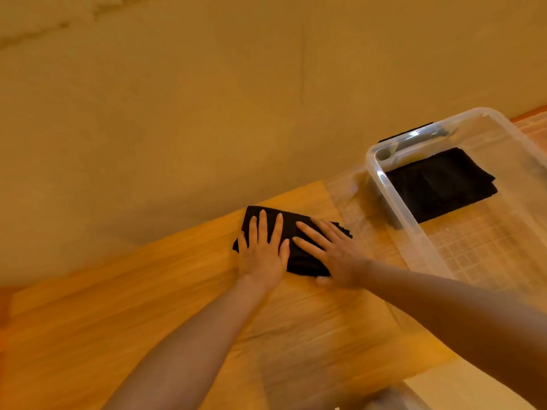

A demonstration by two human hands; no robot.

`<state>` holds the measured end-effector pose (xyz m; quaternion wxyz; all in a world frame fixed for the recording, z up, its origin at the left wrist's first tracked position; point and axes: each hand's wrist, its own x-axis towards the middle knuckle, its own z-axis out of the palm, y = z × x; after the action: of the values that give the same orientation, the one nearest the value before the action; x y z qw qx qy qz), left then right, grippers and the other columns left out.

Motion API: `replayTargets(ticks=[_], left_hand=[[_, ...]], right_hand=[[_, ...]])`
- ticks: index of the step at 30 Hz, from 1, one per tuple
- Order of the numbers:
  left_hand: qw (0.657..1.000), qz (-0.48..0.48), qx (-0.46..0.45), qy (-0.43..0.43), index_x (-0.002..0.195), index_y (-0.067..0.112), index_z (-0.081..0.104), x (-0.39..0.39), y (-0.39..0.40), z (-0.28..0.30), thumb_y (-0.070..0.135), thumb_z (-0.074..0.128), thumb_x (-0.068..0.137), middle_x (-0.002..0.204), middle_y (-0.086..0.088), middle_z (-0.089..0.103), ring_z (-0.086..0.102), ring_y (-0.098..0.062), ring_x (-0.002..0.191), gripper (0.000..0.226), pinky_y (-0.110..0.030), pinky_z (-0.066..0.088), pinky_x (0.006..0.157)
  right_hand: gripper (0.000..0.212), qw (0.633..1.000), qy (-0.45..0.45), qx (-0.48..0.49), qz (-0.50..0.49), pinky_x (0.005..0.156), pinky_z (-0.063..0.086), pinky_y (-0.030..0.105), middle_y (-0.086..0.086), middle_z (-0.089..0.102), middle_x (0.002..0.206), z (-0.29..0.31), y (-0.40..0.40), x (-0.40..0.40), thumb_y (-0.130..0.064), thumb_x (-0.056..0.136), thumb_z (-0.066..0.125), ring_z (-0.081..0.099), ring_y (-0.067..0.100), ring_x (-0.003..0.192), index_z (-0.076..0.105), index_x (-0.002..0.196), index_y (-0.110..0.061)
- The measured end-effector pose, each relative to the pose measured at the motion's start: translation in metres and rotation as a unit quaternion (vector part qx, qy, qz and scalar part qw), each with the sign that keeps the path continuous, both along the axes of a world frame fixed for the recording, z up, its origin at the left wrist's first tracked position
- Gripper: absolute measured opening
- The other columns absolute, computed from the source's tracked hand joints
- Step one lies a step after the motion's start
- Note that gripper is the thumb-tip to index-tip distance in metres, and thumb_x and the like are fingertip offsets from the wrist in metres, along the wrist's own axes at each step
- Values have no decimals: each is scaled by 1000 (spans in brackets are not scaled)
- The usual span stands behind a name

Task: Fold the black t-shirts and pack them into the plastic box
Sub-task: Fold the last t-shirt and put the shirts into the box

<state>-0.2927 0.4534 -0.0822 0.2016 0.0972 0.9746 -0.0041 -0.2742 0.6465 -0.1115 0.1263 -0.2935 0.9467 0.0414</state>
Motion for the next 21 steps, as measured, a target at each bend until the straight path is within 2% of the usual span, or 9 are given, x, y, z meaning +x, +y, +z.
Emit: replayTargets(ticks=[2,5,7,10,12,15,18,19,21], left_hand=[[998,63,1,8,150,28,-19,19,-8,-1,49,9,101,160,-8,-18,-13,-28,147,59,-49,-2,118],[989,145,9,16,151,28,-16,48,-14,-1,51,10,101,160,-9,-17,-13,-28,148,61,-49,-1,118],[982,190,9,11,150,28,-17,66,-15,0,52,9,100,160,-9,-18,-13,-28,147,61,-48,-2,117],[971,239,10,10,149,28,-18,86,-16,4,52,9,100,160,-9,-18,-13,-28,148,60,-47,-3,118],[967,254,34,13,152,29,-9,92,-22,8,52,13,101,161,-5,-13,-11,-25,148,60,-45,-2,118],[950,284,112,65,153,28,17,95,-37,14,49,22,102,162,-1,2,1,-20,148,55,-42,2,117],[909,358,169,132,147,19,33,91,-61,11,45,37,100,158,-6,21,17,-23,145,54,-41,13,116],[893,388,187,130,145,16,37,88,-69,8,45,43,98,154,-9,30,26,-25,142,56,-43,22,115],[862,441,234,89,135,12,46,80,-81,-1,46,55,92,139,-11,48,43,-27,129,56,-44,41,104]], right_hand=[[93,997,10,24,79,112,4,47,11,1,160,3,-5,-13,-70,82,41,6,39,145,3,153,-23],[99,980,1,55,190,109,-20,42,7,-33,152,10,-13,-28,-68,87,44,-28,34,139,-24,147,-27],[101,970,-4,54,237,109,-22,42,5,-35,150,16,-20,-32,-68,86,46,-30,33,139,-26,146,-29],[101,962,-21,44,269,110,-18,42,4,-27,154,18,-29,-30,-70,83,49,-25,33,140,-18,149,-30],[96,962,-49,34,267,111,-18,41,1,-27,155,22,-32,-26,-74,81,39,-27,29,140,-14,150,-32],[79,976,-121,-53,175,119,-10,41,-3,-16,160,41,-28,-14,-72,89,24,-20,19,145,6,153,-31],[64,972,-114,-198,-54,118,22,40,-3,14,160,53,-24,4,-57,95,33,13,18,146,28,149,-22],[63,956,-103,-228,-154,113,32,38,-1,23,157,55,-24,8,-52,96,41,26,19,142,30,147,-18],[66,885,-135,-276,-350,94,47,32,8,41,143,55,-27,14,-48,93,53,48,22,123,32,143,-10]])
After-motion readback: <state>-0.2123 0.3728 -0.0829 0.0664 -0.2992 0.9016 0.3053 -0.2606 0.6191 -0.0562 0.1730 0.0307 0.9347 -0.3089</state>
